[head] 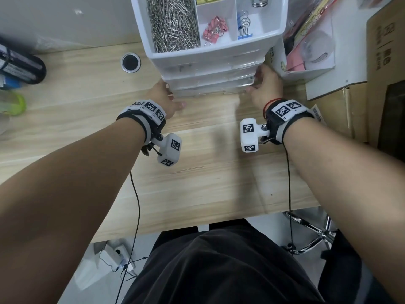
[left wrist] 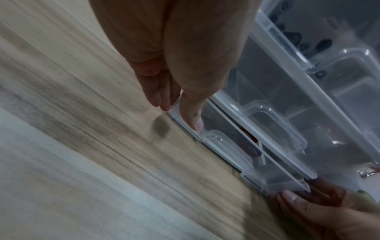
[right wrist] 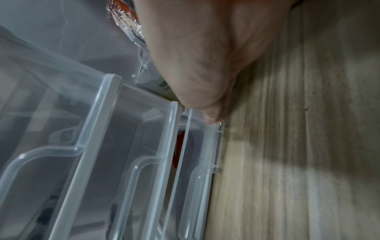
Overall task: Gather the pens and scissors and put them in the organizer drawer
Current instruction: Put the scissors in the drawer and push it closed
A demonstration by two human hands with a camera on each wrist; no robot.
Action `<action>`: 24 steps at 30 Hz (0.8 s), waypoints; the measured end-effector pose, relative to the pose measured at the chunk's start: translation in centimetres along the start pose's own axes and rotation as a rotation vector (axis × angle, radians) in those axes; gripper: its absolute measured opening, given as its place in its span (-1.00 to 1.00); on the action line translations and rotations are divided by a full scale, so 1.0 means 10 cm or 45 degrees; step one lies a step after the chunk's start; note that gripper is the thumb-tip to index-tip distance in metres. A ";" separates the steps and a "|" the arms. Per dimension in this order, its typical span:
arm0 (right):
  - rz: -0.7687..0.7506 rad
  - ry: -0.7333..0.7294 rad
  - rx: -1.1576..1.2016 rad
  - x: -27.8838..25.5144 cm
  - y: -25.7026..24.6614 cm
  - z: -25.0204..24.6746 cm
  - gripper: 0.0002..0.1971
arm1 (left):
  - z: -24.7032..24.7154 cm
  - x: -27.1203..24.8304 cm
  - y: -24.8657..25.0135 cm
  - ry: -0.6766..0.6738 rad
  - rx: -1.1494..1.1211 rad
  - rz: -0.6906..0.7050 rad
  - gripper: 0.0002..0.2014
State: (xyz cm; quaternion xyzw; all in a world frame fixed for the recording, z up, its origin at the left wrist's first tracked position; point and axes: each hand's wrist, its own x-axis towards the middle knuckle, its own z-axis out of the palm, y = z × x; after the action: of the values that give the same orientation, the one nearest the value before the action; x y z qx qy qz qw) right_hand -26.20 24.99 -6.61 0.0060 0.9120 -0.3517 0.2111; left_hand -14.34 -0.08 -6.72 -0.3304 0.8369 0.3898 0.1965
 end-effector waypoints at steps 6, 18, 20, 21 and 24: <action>-0.008 -0.056 -0.078 0.02 -0.01 0.08 -0.59 | 0.02 0.01 -0.03 0.006 0.026 -0.006 -0.35; 0.047 -0.006 -0.169 0.09 -0.07 0.10 -0.55 | -0.04 0.06 0.03 0.181 0.030 -0.018 -0.58; 0.070 0.007 -0.121 0.11 -0.08 0.11 -0.54 | -0.07 0.07 0.06 0.206 0.065 -0.012 -0.63; 0.085 0.007 -0.111 0.10 -0.10 0.11 -0.53 | -0.09 0.05 0.09 0.205 0.068 -0.009 -0.63; 0.098 0.006 -0.088 0.11 -0.10 0.12 -0.54 | -0.09 0.05 0.06 0.183 0.045 0.023 -0.61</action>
State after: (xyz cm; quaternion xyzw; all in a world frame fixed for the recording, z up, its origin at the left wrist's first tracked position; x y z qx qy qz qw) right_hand -26.92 23.28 -7.19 0.0346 0.9231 -0.3117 0.2225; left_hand -15.15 -0.66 -6.12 -0.3465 0.8585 0.3518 0.1382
